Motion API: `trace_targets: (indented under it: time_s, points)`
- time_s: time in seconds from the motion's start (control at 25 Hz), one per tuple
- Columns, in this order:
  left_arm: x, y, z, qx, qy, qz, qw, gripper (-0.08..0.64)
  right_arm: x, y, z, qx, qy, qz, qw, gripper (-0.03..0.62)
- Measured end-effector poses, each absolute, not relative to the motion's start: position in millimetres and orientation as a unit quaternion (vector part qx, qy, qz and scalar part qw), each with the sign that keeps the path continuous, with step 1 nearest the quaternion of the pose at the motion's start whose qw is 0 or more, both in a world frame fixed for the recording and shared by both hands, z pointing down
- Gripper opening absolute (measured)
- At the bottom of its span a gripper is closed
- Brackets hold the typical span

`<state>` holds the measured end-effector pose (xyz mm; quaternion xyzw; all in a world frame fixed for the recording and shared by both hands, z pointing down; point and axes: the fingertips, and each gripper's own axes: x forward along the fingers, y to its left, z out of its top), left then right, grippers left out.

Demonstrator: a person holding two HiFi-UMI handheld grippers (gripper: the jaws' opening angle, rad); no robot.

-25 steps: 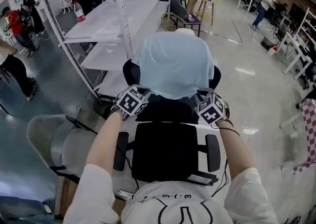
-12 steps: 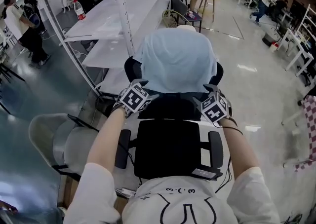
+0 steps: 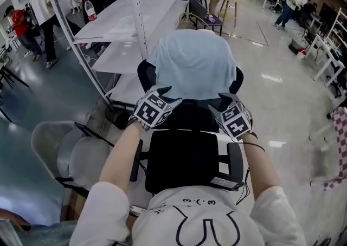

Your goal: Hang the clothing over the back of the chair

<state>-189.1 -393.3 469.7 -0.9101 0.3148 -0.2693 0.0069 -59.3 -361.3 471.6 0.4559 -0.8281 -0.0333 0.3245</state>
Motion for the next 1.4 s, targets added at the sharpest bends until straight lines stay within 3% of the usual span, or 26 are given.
trace_targets:
  time_s: [0.12, 0.24, 0.32, 0.48, 0.84, 1.4]
  points:
    - [-182, -384, 456, -0.919, 0.319, -0.234, 0.000, 0.267, -58, -353, 454, 0.470, -0.830, -0.043, 0.296, 0.136]
    - [-177, -373, 448, -0.923, 0.327, -0.201, -0.006, 0.234, -58, -345, 438, 0.480, -0.835, -0.044, 0.265, 0.101]
    - [-172, -364, 443, -0.927, 0.326, -0.184, -0.007, 0.204, -56, -340, 430, 0.489, -0.835, -0.047, 0.247, 0.015]
    - [-160, -353, 434, -0.931, 0.327, -0.160, -0.001, 0.196, -61, -326, 420, 0.490, -0.846, -0.035, 0.205, 0.015]
    - [-150, -335, 408, -0.930, 0.354, -0.095, 0.012, 0.002, -83, -294, 380, 0.479, -0.875, 0.006, 0.069, 0.014]
    - [-138, -301, 394, -0.925, 0.378, -0.032, 0.007, 0.002, -101, -279, 384, 0.471, -0.881, -0.006, 0.039, 0.012]
